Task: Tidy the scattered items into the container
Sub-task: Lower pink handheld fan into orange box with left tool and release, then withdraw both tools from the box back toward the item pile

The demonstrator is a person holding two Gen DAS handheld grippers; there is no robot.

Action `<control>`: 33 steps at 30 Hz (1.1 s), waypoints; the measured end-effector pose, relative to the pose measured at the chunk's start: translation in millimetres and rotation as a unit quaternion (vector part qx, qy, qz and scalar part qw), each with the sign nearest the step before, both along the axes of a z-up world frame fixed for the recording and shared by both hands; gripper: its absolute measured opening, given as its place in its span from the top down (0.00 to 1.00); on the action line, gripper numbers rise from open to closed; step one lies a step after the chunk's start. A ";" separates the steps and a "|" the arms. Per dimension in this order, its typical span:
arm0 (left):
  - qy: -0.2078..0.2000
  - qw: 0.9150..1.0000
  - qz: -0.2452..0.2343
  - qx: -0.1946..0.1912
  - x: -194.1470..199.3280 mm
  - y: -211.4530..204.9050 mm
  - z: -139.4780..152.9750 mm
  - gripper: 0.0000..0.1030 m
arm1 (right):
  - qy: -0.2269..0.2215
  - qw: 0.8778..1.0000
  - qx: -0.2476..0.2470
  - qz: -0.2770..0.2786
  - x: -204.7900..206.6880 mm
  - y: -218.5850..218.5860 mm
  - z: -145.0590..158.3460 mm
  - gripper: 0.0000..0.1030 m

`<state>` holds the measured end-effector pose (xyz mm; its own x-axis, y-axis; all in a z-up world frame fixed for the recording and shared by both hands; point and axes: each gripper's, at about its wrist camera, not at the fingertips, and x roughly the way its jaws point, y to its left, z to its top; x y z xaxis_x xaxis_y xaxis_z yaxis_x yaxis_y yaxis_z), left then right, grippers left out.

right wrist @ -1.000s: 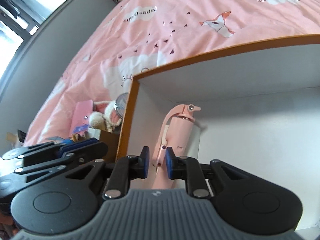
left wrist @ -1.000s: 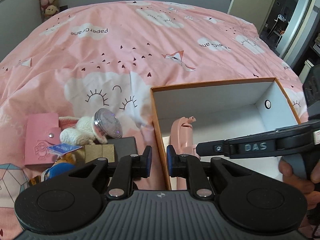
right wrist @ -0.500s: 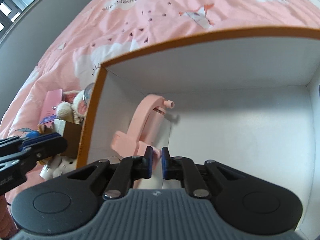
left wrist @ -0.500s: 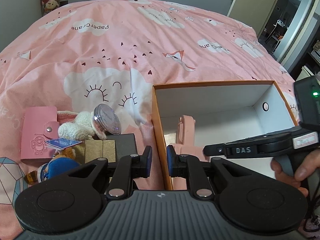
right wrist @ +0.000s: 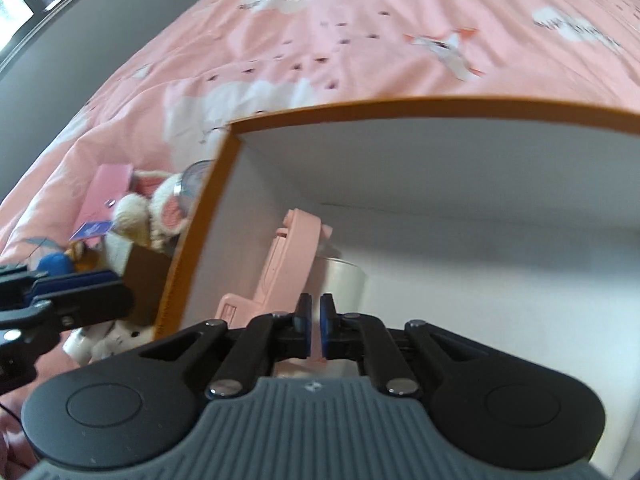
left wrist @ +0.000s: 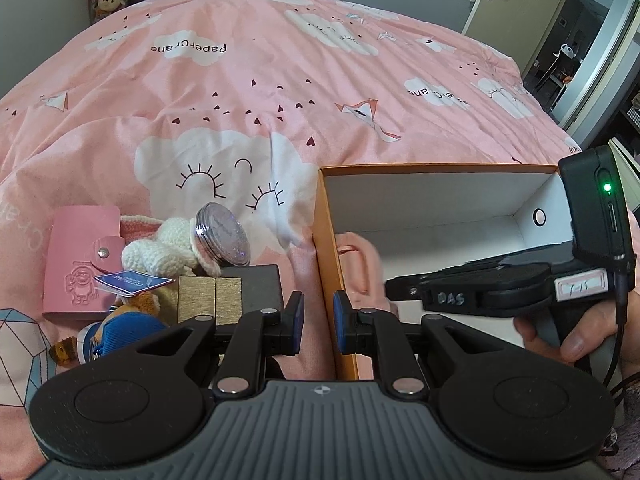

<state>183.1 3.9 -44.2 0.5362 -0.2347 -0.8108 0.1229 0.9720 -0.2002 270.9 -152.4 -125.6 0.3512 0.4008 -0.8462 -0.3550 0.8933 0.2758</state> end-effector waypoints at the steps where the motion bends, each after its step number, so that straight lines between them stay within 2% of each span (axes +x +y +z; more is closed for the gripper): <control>1: 0.001 1.000 0.001 0.000 0.1 0.6 -0.7 0.84 | -0.008 1.000 -0.012 0.004 -0.5 4.1 -0.2 0.95; 3: 0.002 1.000 0.002 -0.001 0.0 1.6 -1.6 0.84 | -0.015 1.000 -0.023 0.004 -0.8 8.3 -0.6 0.95; 8: 0.003 1.000 0.003 -0.001 0.1 2.9 -3.5 0.84 | -0.005 1.000 -0.012 -0.010 -2.3 2.6 2.7 0.94; 11: 0.006 1.000 0.000 0.000 0.2 1.8 -4.8 0.83 | -0.001 0.999 -0.027 -0.017 -8.9 -2.0 4.4 0.93; 17: 0.012 1.000 -0.002 0.003 -1.5 -0.1 -6.3 0.83 | 0.038 0.997 -0.069 -0.012 -17.5 -3.1 -8.0 0.92; 21: 0.013 1.000 -0.003 0.006 -2.1 -1.1 -6.1 0.83 | 0.071 0.994 -0.078 -0.003 -14.2 2.3 -21.5 0.93; 23: 0.014 1.000 -0.003 0.006 -2.0 -1.4 -6.5 0.83 | 0.072 0.994 -0.085 0.000 -13.1 4.9 -21.9 0.93; 25: 0.016 1.000 -0.003 0.006 -1.3 -1.8 -7.5 0.83 | 0.078 0.994 -0.081 0.002 -11.7 5.3 -21.9 0.97; 33: 0.017 1.000 0.000 0.010 -2.6 -2.6 -7.9 0.81 | 0.084 0.994 -0.068 -0.006 -13.5 -0.4 -19.8 0.96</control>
